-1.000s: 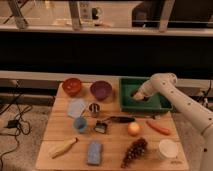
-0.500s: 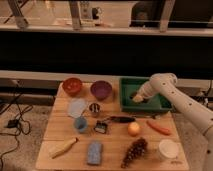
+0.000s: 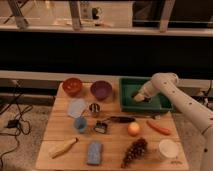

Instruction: Wipe tray with eraser

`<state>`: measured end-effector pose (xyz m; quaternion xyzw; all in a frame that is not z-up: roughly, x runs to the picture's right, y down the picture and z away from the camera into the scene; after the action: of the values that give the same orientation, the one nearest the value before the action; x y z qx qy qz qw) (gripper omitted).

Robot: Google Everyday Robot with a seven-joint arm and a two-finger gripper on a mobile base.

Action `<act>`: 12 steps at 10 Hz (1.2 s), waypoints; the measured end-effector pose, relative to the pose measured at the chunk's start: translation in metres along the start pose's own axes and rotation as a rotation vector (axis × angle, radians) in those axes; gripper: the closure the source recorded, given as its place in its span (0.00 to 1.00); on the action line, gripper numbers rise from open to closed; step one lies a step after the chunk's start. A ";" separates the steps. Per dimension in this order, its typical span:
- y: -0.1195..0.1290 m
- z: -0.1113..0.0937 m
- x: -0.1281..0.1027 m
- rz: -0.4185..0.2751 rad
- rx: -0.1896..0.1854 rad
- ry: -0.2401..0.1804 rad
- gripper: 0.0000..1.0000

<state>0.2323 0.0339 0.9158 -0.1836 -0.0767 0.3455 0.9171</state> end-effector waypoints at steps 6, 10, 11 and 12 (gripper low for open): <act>-0.003 0.002 0.003 0.010 0.000 0.008 0.96; -0.003 0.002 0.003 0.010 0.000 0.008 0.96; -0.003 0.002 0.003 0.010 0.000 0.008 0.96; -0.003 0.002 0.004 0.010 0.000 0.008 0.94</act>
<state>0.2363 0.0346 0.9187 -0.1854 -0.0722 0.3494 0.9156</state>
